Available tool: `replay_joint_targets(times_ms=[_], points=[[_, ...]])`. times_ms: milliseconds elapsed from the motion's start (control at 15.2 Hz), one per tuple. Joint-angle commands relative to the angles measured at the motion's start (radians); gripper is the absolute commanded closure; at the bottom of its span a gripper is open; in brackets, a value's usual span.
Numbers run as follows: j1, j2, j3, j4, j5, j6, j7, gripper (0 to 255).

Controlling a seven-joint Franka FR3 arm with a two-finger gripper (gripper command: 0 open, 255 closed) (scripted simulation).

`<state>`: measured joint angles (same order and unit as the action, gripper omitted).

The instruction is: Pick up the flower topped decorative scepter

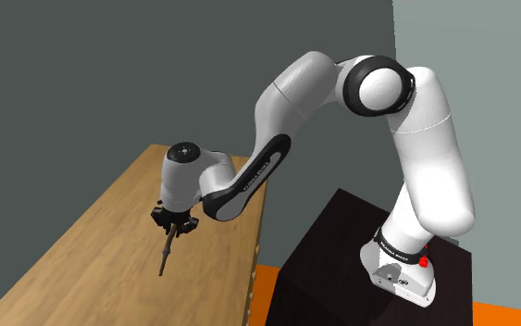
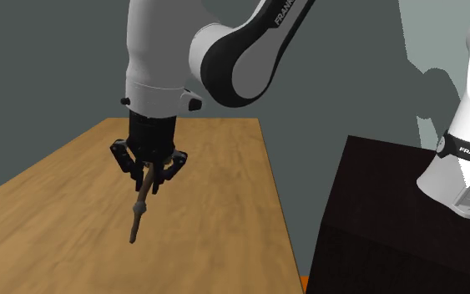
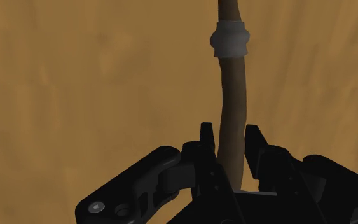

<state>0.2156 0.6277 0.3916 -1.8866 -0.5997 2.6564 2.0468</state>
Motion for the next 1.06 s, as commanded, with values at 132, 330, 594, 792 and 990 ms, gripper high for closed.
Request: replay_joint_targets(times_ms=[132, 330, 594, 792, 990], points=[[-0.018, -0.033, 0.023, -0.007, 0.025, -0.028, -0.021, 255], [-0.032, -0.062, 0.043, -0.01, 0.047, -0.053, -0.038, 255], [-0.05, -0.099, 0.068, -0.012, 0.077, -0.087, -0.062, 255], [-0.063, -0.126, 0.086, -0.011, 0.1, -0.113, -0.08, 255], [-0.068, -0.136, 0.093, -0.01, 0.109, -0.124, -0.087, 255]])
